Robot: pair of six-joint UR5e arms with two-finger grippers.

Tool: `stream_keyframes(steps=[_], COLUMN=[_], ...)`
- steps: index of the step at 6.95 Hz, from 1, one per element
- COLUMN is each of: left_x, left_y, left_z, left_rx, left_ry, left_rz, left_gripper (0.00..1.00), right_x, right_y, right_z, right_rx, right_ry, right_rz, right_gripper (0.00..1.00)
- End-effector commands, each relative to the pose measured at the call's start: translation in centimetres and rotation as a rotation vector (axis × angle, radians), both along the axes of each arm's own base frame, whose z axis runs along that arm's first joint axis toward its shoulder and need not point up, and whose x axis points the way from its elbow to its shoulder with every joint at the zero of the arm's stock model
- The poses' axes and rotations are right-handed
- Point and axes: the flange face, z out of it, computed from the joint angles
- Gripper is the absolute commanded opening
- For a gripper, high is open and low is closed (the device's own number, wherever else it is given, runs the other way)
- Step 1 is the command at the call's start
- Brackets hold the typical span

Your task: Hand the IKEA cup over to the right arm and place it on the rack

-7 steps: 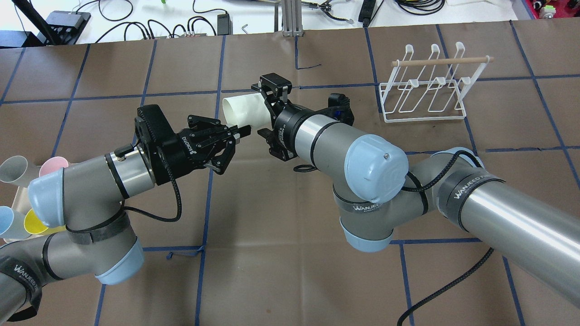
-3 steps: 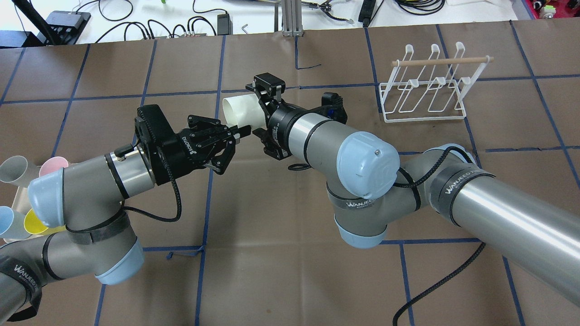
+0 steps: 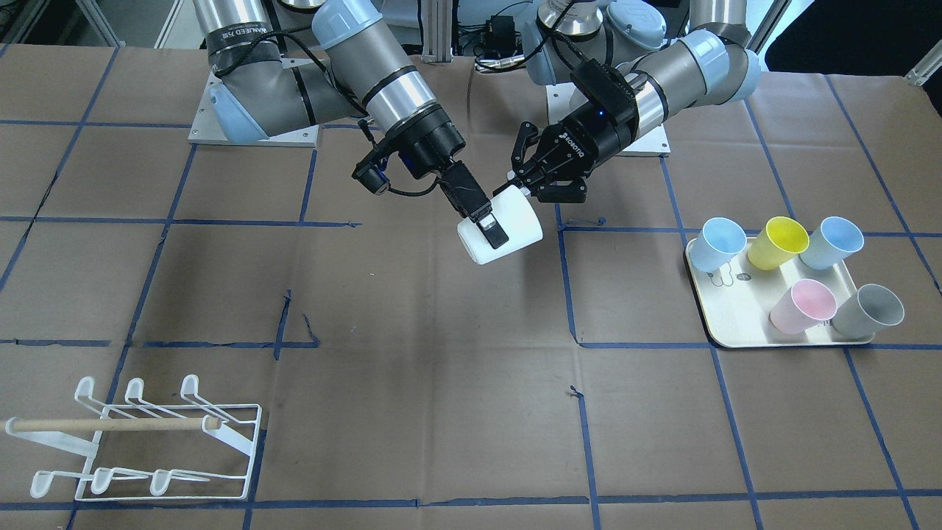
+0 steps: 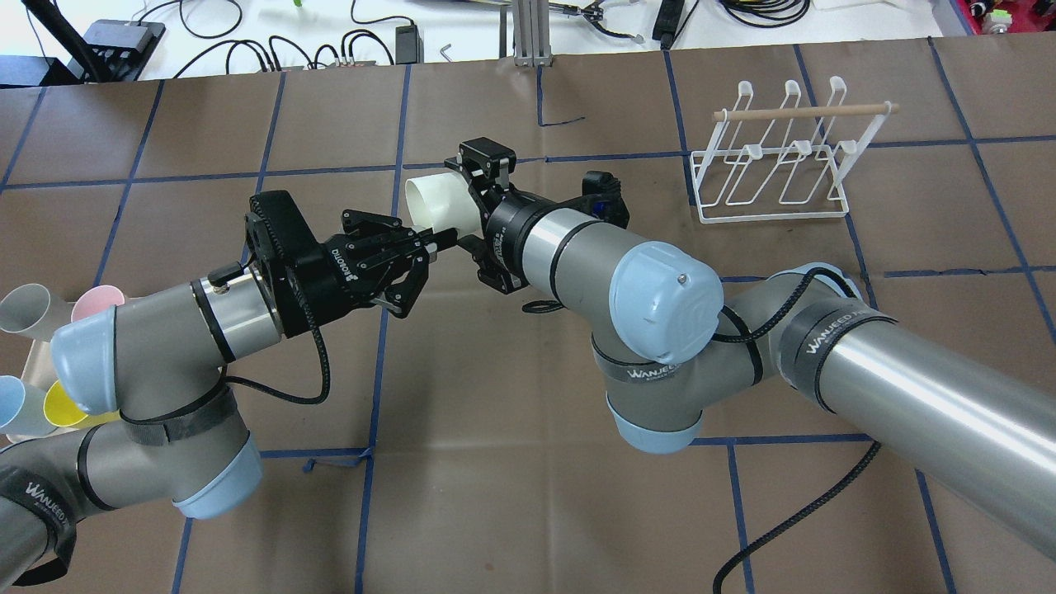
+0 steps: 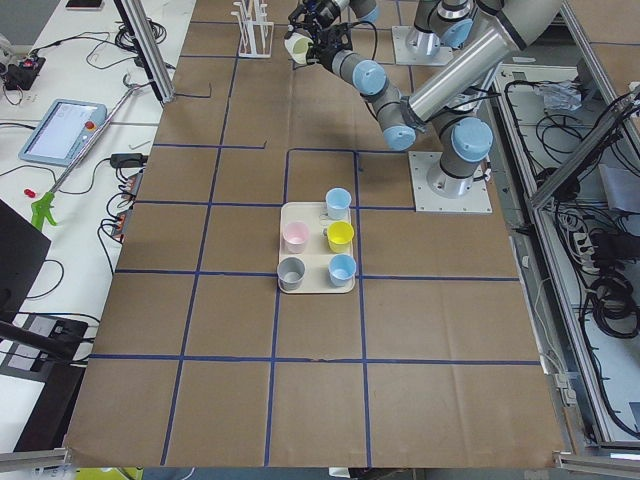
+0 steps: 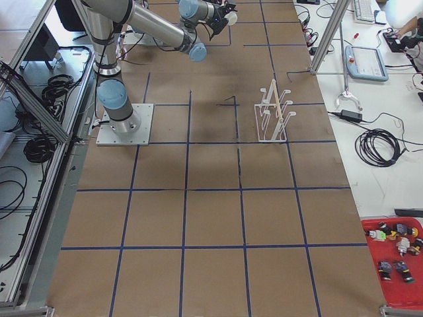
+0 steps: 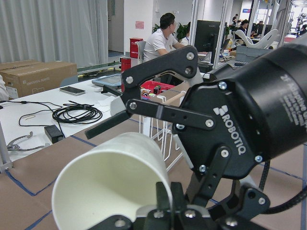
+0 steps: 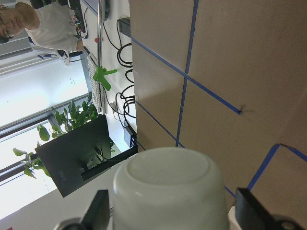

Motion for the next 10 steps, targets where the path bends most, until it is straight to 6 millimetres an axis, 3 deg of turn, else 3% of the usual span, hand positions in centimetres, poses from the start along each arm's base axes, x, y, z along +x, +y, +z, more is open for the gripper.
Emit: stream_keyframes(steps=[1, 2, 3, 7, 9, 10], left_x=[0.0, 0.0, 0.0, 0.3, 0.9, 2.2], left_y=[0.0, 0.0, 0.0, -0.8, -0.9, -1.3], left_z=[0.0, 0.0, 0.1, 1.3, 1.7, 1.7], left_rx=[0.002, 0.003, 0.024, 0.132, 0.121, 0.118], left_ry=[0.0, 0.002, 0.014, 0.09, 0.078, 0.071], left_rz=[0.002, 0.001, 0.012, 0.066, 0.094, 0.137], left_gripper=[0.0, 0.0, 0.16, 0.99, 1.0, 1.0], right_x=[0.0, 0.0, 0.0, -0.1, -0.8, -1.4], right_y=[0.0, 0.0, 0.0, -0.1, -1.1, -2.3], right_z=[0.0, 0.0, 0.0, 0.0, 0.1, 1.1], right_rx=[-0.005, -0.006, -0.005, -0.009, -0.019, -0.042], right_ry=[0.004, 0.005, 0.004, 0.006, 0.005, -0.005], right_rz=[0.003, 0.003, 0.003, 0.003, -0.015, -0.03], right_gripper=[0.62, 0.58, 0.52, 0.42, 0.37, 0.3])
